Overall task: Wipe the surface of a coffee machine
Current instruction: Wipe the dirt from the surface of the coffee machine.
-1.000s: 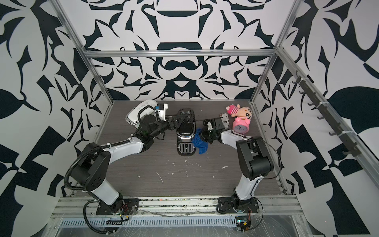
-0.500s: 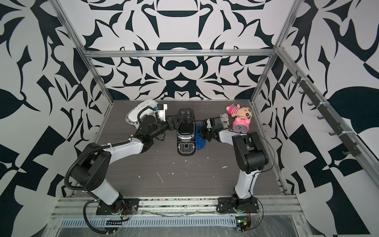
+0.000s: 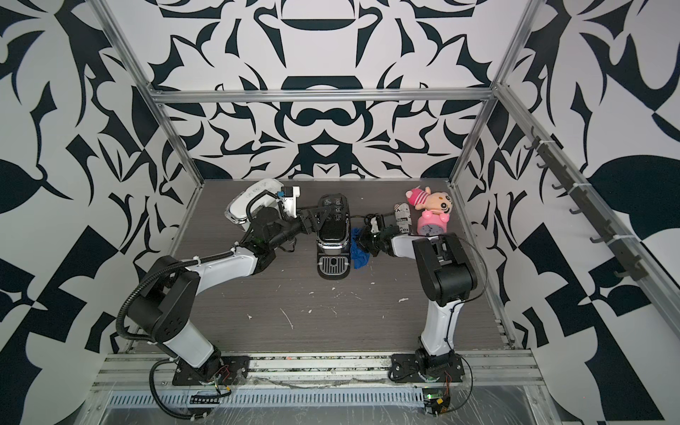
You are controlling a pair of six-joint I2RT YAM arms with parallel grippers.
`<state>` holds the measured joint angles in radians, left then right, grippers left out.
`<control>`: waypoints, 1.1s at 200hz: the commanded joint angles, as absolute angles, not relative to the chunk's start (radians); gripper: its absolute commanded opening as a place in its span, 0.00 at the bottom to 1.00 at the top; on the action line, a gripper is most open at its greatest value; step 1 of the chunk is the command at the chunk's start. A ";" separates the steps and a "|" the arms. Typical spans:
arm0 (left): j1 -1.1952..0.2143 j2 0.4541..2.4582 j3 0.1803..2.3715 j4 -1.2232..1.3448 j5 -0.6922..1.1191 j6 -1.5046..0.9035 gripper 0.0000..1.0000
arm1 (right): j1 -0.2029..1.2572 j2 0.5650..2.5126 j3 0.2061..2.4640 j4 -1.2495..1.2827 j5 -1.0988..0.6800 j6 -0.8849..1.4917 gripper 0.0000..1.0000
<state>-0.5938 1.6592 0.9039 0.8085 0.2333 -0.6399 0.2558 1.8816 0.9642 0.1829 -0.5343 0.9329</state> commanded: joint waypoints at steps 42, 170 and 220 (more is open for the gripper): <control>-0.596 1.706 0.886 0.739 0.253 -0.621 0.81 | 0.308 1.840 0.991 0.135 -0.655 0.913 0.00; -0.596 1.705 0.928 0.668 0.256 -0.613 0.80 | 0.308 1.807 1.099 0.114 -0.675 0.925 0.00; -0.597 1.679 0.932 0.593 0.206 -0.562 0.80 | 0.308 1.908 1.061 0.131 -0.707 0.894 0.00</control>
